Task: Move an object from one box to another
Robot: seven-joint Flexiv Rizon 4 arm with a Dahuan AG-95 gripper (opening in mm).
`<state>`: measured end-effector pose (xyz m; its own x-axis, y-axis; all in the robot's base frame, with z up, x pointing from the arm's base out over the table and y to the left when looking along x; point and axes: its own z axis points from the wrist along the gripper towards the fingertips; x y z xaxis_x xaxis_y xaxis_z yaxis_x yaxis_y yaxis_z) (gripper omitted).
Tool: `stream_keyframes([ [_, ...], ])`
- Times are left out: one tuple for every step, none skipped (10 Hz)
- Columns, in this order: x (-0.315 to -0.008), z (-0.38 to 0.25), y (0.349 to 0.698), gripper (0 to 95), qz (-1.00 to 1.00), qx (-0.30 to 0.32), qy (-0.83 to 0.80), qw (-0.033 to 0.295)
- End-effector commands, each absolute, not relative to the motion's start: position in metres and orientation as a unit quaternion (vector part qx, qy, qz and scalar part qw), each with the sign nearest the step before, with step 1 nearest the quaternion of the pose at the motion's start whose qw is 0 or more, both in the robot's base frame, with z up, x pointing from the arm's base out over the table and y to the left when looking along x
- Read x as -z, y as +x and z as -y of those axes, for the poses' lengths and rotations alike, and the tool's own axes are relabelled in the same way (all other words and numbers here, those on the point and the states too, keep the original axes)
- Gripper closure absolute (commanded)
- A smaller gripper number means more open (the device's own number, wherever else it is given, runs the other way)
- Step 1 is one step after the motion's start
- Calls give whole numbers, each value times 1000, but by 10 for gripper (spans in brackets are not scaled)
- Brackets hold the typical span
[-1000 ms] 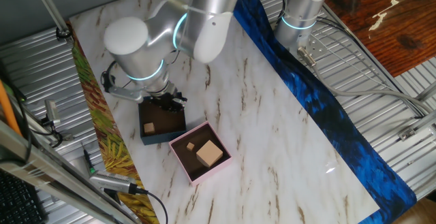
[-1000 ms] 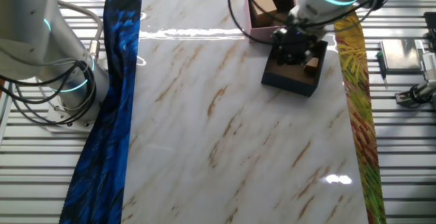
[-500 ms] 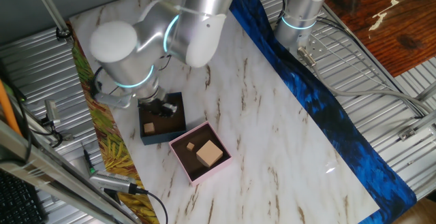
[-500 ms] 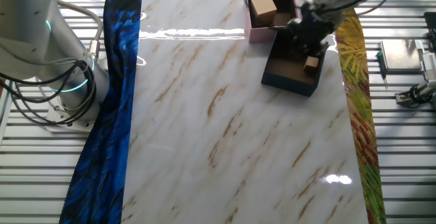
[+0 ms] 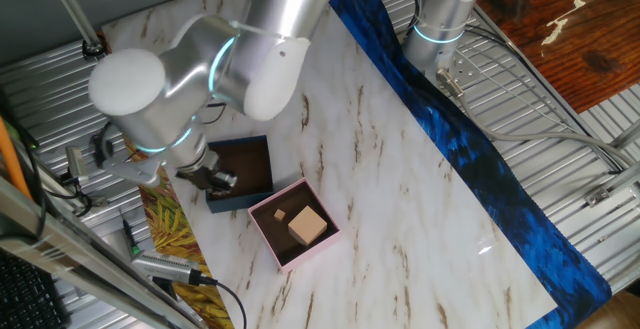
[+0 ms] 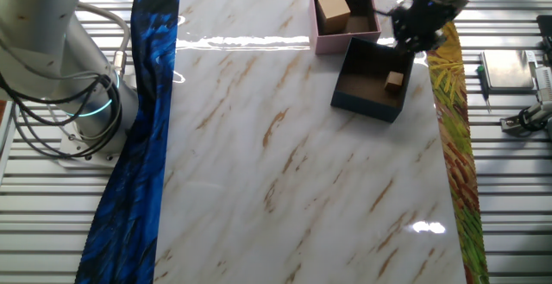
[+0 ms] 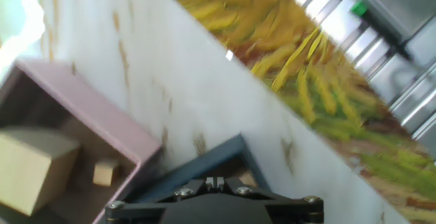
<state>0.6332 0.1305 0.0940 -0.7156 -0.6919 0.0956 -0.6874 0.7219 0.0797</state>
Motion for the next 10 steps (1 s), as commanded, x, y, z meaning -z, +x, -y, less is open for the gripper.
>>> stream_keyframes([
  [-98,-133,639,950,926,19,374,51],
  [-99,-136,643,950,926,19,374,41],
  [-100,-138,646,950,927,19,373,36],
  [-101,-140,648,950,927,19,372,34],
  [-102,-142,651,950,928,17,372,25],
  [-102,-143,653,950,928,16,372,19],
  [-101,-144,657,950,927,16,373,7],
  [-100,-144,660,950,928,18,373,4],
  [-99,-146,663,950,928,17,372,-3],
  [-98,-148,665,950,928,16,372,-9],
])
